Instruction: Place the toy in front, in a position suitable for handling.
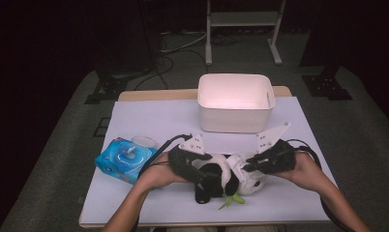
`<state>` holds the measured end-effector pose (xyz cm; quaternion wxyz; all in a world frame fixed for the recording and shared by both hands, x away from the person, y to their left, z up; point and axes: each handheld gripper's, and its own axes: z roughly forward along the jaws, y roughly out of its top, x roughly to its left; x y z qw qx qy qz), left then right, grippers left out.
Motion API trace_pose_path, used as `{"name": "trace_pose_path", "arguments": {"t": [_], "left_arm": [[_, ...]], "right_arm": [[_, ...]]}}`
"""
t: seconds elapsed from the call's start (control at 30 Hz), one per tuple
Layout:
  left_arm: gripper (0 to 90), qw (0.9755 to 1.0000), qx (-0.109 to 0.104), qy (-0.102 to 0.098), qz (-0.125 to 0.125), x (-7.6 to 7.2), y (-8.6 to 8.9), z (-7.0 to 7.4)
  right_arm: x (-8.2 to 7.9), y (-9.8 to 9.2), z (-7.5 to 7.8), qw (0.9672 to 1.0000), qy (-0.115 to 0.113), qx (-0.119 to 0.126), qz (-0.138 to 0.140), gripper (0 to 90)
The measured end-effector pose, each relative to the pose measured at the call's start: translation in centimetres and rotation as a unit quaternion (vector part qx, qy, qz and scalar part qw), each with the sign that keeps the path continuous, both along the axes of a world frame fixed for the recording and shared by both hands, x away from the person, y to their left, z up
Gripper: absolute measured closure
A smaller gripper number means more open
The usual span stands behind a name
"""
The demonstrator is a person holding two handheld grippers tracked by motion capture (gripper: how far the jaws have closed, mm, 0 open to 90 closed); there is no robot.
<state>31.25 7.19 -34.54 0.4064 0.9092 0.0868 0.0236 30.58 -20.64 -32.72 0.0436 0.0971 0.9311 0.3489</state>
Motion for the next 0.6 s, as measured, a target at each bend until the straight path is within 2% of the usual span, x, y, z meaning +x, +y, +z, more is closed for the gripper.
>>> {"name": "trace_pose_path", "arguments": {"t": [0.2,0.3,0.4,0.5,0.6], "left_arm": [[35.9,1.0,0.004,-0.001,0.0,0.0,0.0,0.1],[35.8,1.0,0.001,0.003,0.001,0.1,0.0,0.1],[35.7,1.0,0.0,0.003,0.0,0.1,0.0,0.1],[35.7,1.0,0.001,0.003,-0.001,0.2,0.0,0.1],[35.7,1.0,0.002,0.001,-0.001,0.1,-0.1,0.1]], "right_arm": [[-0.1,-3.7,-0.5,0.9991,0.006,0.011,-0.04,81.4],[0.0,-5.4,-1.3,0.9979,0.022,0.024,-0.056,81.4],[0.1,-6.6,-1.9,0.9967,0.03,0.026,-0.071,81.3],[0.1,-7.1,-2.2,0.9958,0.034,0.028,-0.08,81.3],[0.1,-6.7,-1.8,0.9964,0.031,0.028,-0.074,81.2]]}}
